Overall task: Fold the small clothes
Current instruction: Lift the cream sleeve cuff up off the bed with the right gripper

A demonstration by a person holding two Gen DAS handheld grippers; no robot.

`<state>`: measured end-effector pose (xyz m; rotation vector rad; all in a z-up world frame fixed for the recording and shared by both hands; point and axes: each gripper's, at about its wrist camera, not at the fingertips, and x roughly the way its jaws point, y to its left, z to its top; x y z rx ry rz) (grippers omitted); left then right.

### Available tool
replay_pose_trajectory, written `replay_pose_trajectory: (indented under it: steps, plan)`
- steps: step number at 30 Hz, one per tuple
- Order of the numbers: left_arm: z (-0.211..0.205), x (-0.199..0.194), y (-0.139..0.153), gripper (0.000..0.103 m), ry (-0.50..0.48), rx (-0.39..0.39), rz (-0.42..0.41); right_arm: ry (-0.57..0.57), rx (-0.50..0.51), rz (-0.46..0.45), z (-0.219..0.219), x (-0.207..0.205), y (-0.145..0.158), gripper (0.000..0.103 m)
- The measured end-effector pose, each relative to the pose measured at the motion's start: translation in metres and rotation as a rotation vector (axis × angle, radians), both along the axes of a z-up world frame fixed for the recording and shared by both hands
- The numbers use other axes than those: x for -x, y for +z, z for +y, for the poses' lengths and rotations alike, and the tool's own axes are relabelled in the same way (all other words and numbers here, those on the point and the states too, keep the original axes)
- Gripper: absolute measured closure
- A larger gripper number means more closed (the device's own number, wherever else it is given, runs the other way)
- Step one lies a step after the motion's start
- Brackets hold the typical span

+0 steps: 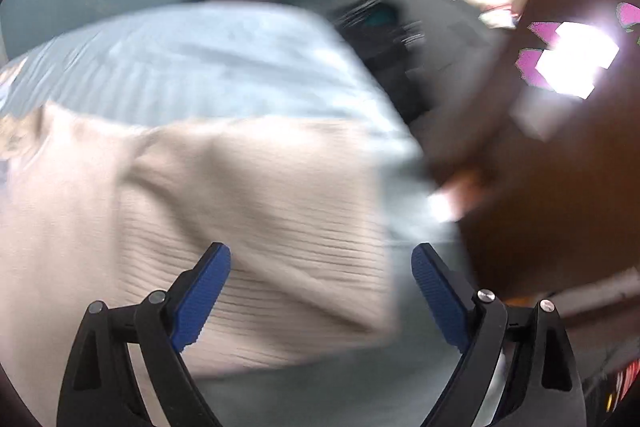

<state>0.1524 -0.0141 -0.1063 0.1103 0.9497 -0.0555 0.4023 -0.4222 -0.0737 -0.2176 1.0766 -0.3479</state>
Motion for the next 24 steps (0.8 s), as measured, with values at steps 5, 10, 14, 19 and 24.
replay_pose_trajectory:
  steps: [5, 10, 14, 19, 24]
  plan:
    - [0.003, -0.002, -0.004, 0.000, 0.003, 0.012, 0.012, 0.057, -0.005, 0.090, 0.052, -0.056, -0.048, 0.014]
    - [0.006, -0.004, -0.007, 0.000, 0.006, 0.029, 0.025, 0.042, 0.055, 0.107, 0.067, -0.076, -0.068, 0.021]
    - [0.005, -0.007, -0.011, 0.000, 0.001, 0.031, 0.035, 0.030, -0.033, 0.104, 0.047, -0.083, -0.063, 0.053]
    - [0.004, -0.007, -0.012, 0.000, 0.002, 0.031, 0.041, -0.069, -0.093, 0.052, 0.016, -0.084, -0.030, 0.095]
    - [0.004, -0.006, -0.007, 0.000, 0.005, 0.027, 0.023, -0.195, 0.032, -0.226, -0.022, -0.048, 0.073, 0.096]
